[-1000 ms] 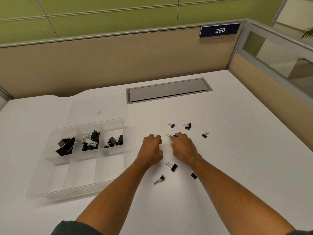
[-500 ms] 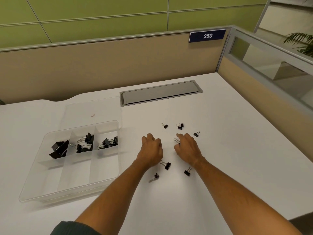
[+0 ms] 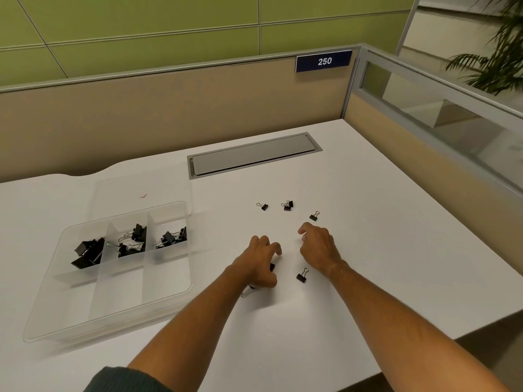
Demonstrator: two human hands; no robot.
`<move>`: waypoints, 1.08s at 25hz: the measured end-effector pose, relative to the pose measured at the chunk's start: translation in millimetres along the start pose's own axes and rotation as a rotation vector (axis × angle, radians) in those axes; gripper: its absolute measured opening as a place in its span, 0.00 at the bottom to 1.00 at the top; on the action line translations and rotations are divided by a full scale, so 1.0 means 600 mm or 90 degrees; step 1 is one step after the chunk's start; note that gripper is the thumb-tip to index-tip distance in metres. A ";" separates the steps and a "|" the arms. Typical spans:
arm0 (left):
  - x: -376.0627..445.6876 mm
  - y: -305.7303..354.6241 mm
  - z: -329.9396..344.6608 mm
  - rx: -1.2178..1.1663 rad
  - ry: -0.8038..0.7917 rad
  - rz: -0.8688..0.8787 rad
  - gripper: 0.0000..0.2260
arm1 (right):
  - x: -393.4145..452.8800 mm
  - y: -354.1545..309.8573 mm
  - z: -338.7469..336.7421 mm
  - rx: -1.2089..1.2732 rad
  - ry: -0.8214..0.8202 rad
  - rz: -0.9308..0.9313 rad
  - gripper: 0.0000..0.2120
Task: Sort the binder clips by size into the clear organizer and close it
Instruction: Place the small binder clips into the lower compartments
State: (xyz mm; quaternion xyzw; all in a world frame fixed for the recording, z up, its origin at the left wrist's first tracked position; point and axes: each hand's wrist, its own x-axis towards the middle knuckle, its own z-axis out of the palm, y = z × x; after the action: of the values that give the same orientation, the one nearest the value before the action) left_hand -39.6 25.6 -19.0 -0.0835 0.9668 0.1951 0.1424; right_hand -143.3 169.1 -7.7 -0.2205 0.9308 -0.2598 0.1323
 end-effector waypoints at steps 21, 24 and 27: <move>0.004 -0.020 0.011 -0.029 0.020 0.023 0.11 | -0.019 0.008 0.002 0.011 0.016 -0.008 0.21; 0.002 -0.027 0.011 -0.046 0.034 0.012 0.11 | -0.019 0.005 0.003 0.023 0.020 -0.012 0.21; -0.002 -0.031 0.005 -0.068 0.064 -0.003 0.12 | -0.018 0.004 0.005 0.018 0.024 -0.013 0.22</move>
State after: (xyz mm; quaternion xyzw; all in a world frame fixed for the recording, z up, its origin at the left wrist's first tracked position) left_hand -33.8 10.0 -27.7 -0.1033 0.9607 0.2415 0.0894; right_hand -133.7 174.7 -10.0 -0.2230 0.9271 -0.2784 0.1151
